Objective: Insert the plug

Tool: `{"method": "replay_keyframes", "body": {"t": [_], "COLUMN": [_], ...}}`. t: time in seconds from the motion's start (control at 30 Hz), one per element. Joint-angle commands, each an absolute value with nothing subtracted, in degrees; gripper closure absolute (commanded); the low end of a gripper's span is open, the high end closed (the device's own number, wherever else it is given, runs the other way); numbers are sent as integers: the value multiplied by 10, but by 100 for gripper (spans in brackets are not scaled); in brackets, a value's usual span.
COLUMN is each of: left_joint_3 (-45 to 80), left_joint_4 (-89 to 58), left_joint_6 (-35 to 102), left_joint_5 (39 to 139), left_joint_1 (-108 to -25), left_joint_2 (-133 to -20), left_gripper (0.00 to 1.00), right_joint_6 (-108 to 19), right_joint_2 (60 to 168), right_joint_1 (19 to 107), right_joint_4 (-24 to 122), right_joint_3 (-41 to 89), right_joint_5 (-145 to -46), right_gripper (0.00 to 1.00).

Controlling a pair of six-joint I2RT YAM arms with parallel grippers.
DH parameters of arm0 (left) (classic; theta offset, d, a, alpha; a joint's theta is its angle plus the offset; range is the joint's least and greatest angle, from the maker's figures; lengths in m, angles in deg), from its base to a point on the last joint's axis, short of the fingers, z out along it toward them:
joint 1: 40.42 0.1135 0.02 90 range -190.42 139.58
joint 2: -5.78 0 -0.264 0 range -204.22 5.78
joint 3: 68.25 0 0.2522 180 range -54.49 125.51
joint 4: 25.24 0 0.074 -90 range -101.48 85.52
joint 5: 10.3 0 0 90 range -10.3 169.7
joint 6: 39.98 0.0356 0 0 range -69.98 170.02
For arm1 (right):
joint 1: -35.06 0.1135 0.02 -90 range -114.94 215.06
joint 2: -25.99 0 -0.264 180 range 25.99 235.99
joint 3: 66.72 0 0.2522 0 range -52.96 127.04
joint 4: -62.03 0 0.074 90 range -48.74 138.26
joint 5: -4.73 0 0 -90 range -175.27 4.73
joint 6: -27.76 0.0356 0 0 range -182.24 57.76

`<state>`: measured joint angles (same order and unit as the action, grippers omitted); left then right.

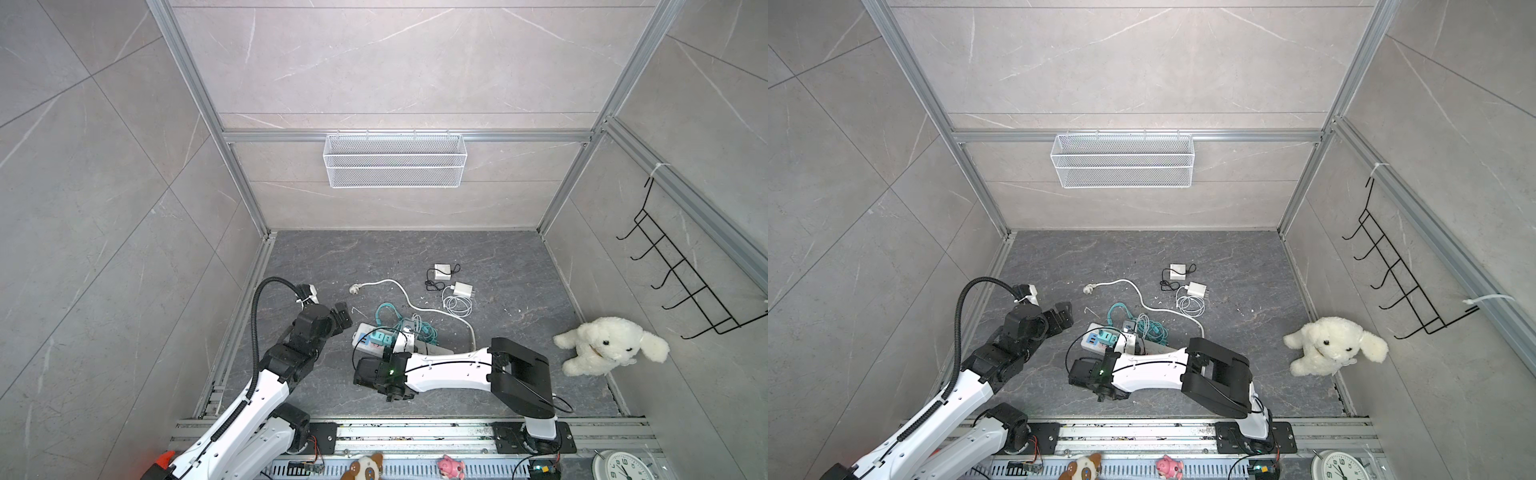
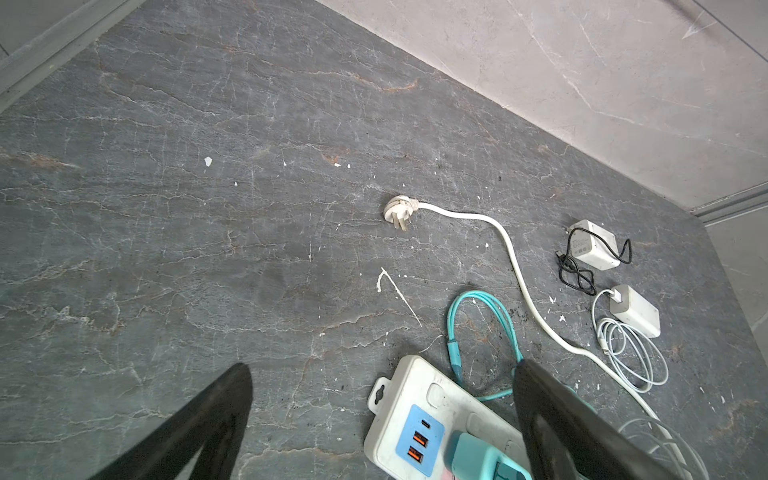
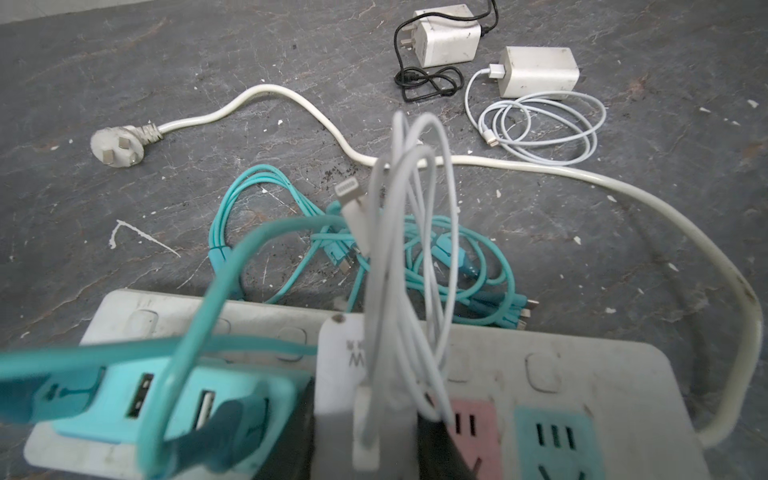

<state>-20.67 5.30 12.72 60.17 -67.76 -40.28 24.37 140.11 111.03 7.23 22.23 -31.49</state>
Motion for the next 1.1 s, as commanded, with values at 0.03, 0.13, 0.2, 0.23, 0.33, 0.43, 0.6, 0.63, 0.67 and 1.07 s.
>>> {"method": "replay_keyframes", "body": {"t": [0.03,0.13,0.2,0.23,0.33,0.43,0.6,0.63,0.67,1.07], "left_joint_3": [-192,-190,-191,-189,-185,-184,-175,-173,-172,-174], "left_joint_4": [51,54,53,53,56,52,53,55,56,59], "left_joint_6": [138,139,137,138,138,140,148,148,148,153], "left_joint_5": [585,585,584,584,585,579,572,572,574,555], "left_joint_1": [-675,-674,-675,-675,-675,-675,-675,-675,-675,-675], "left_joint_2": [-407,-407,-405,-406,-409,-409,-415,-418,-420,-414], "left_gripper": [0,0,0,0,0,0,0,0,0,0], "right_joint_6": [249,236,224,219,214,221,204,198,192,146], "right_joint_2": [1463,1468,1483,1494,1500,1496,1497,1497,1497,1515], "right_joint_1": [1120,1117,1117,1117,1118,1122,1136,1140,1143,1142], "right_joint_4": [97,109,113,108,105,109,149,153,158,231], "right_joint_3": [179,179,190,200,207,193,179,179,178,152], "right_joint_5": [-512,-516,-531,-536,-538,-543,-527,-520,-516,-499], "right_gripper": [98,99,100,100,100,100,100,100,100,100]}}
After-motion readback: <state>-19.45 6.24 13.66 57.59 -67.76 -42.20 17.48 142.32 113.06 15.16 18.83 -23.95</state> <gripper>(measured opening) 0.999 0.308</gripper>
